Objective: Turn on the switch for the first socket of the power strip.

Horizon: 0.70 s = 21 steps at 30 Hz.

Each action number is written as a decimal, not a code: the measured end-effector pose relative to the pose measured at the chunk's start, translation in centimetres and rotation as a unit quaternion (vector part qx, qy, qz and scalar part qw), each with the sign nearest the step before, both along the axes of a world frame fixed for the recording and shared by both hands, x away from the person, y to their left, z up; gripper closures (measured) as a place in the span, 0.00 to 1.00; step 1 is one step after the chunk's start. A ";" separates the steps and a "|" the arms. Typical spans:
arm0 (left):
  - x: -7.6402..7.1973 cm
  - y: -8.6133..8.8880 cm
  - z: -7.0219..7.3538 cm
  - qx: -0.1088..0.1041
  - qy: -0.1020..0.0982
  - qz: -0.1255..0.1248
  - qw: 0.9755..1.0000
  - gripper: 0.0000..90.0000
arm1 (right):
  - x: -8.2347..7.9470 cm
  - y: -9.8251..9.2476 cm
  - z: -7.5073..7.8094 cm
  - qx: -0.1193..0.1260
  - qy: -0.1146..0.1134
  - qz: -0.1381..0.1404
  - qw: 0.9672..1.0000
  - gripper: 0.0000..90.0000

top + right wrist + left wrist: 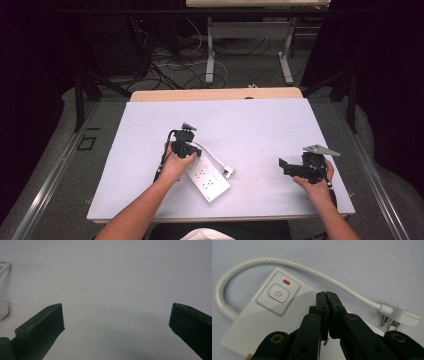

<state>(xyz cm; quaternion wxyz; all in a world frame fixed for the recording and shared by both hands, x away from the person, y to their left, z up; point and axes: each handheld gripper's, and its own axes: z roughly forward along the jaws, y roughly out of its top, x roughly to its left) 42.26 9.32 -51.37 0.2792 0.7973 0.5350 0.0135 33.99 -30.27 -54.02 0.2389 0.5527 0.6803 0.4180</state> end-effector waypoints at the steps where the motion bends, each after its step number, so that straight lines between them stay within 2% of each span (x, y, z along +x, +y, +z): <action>1: 0.0 0.0 0.0 0.000 0.000 0.000 1.000 0.99 | 0.0 0.0 0.0 -0.001 -0.001 0.000 1.000 0.00; 21: 0.0 0.1 -0.1 0.007 -0.003 0.000 1.000 0.98 | 0.0 -0.1 0.0 -0.001 0.002 0.003 1.000 0.00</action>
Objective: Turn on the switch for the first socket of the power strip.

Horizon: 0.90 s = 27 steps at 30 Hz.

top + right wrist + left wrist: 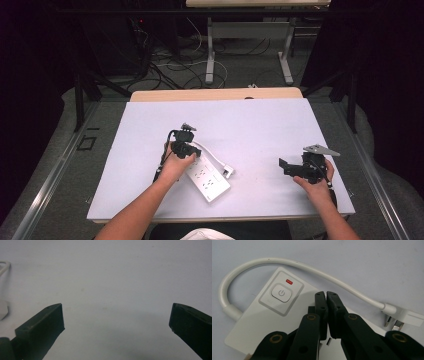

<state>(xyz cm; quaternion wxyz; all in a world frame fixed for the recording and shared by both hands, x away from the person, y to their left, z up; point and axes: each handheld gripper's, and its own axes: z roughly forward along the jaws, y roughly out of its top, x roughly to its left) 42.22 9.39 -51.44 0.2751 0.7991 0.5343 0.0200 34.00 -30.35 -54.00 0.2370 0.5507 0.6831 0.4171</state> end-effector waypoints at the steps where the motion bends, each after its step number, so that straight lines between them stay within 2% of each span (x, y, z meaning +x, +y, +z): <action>1: 0.0 0.0 0.0 0.000 0.000 0.000 1.000 0.98 | 0.0 0.0 0.0 0.000 0.000 0.000 1.000 0.00; 27: 0.0 0.0 -0.3 0.002 -0.006 0.001 1.000 1.00 | -0.1 -0.1 0.0 0.000 0.000 0.000 1.000 0.00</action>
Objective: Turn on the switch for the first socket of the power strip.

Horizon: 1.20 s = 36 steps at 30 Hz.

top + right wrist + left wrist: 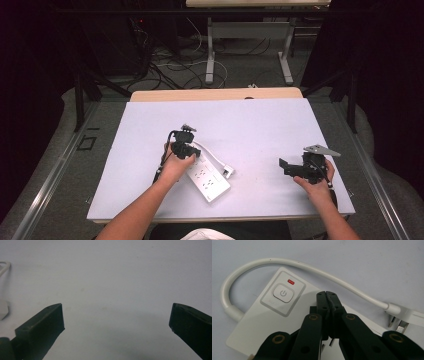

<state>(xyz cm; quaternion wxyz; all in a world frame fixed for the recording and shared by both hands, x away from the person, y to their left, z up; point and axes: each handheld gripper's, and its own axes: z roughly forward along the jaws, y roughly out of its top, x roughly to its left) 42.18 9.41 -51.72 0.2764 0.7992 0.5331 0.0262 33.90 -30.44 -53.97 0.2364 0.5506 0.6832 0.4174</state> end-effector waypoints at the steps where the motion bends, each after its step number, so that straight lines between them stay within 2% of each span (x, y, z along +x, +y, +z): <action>1: 0.0 0.0 0.0 -0.001 0.001 -0.001 1.000 1.00 | 0.0 0.0 0.0 0.000 0.001 0.000 1.000 0.00; 6: 0.1 0.1 -0.1 -0.007 0.000 0.001 1.000 1.00 | 0.0 -0.1 0.0 -0.001 -0.007 -0.003 1.000 0.00; 11: -0.1 -0.1 0.0 0.001 -0.005 0.000 1.000 1.00 | 0.2 0.1 0.0 0.004 0.001 -0.005 1.000 0.00; 19: -0.2 -0.2 0.1 0.005 -0.012 -0.008 1.000 1.00 | 0.0 -0.1 0.1 0.001 -0.003 -0.001 1.000 0.00; 21: -0.3 -0.2 0.2 0.002 -0.011 -0.005 1.000 0.99 | 0.1 -0.1 0.0 0.001 -0.007 -0.006 1.000 0.00; 25: -0.4 -0.1 0.3 0.000 -0.015 -0.005 1.000 0.98 | 0.0 0.0 0.0 0.002 0.002 -0.003 1.000 0.00; 36: -0.7 0.0 0.7 -0.005 -0.020 -0.012 1.000 0.93 | 0.1 -0.1 0.0 0.004 0.001 -0.001 1.000 0.00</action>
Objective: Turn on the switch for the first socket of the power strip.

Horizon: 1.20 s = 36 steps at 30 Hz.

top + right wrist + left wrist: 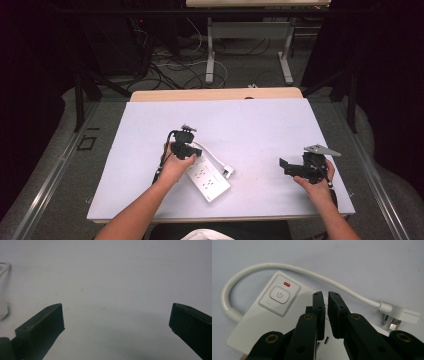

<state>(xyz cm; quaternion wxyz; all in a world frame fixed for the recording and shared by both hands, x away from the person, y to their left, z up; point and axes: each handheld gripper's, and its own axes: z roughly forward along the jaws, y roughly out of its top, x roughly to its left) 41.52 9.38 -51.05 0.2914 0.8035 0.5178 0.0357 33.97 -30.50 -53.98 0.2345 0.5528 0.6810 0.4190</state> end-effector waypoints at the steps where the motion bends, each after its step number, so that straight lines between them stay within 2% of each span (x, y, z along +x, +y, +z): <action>1: -0.1 0.0 0.1 0.001 -0.001 -0.002 1.000 0.93 | 0.0 0.0 0.0 0.000 0.000 0.000 1.000 0.00; 7: -0.4 -0.1 0.7 -0.002 -0.009 -0.009 1.000 0.91 | 0.0 0.0 0.0 0.002 0.001 -0.001 1.000 0.00; 14: -0.9 -0.2 1.7 -0.002 -0.028 -0.017 0.999 0.88 | 0.0 0.0 0.0 0.002 0.001 -0.001 1.000 0.00; 21: -1.4 -0.2 2.3 -0.005 -0.031 -0.020 0.999 0.84 | 0.0 0.0 0.0 0.003 0.002 -0.002 1.000 0.00; 31: -1.7 0.5 2.7 -0.013 -0.039 -0.022 0.999 0.74 | 0.0 0.0 -0.1 0.005 0.000 -0.007 1.000 0.00; 36: -2.0 1.0 2.8 -0.008 -0.055 -0.020 0.998 0.66 | 0.0 0.0 0.0 0.005 0.003 -0.003 1.000 0.00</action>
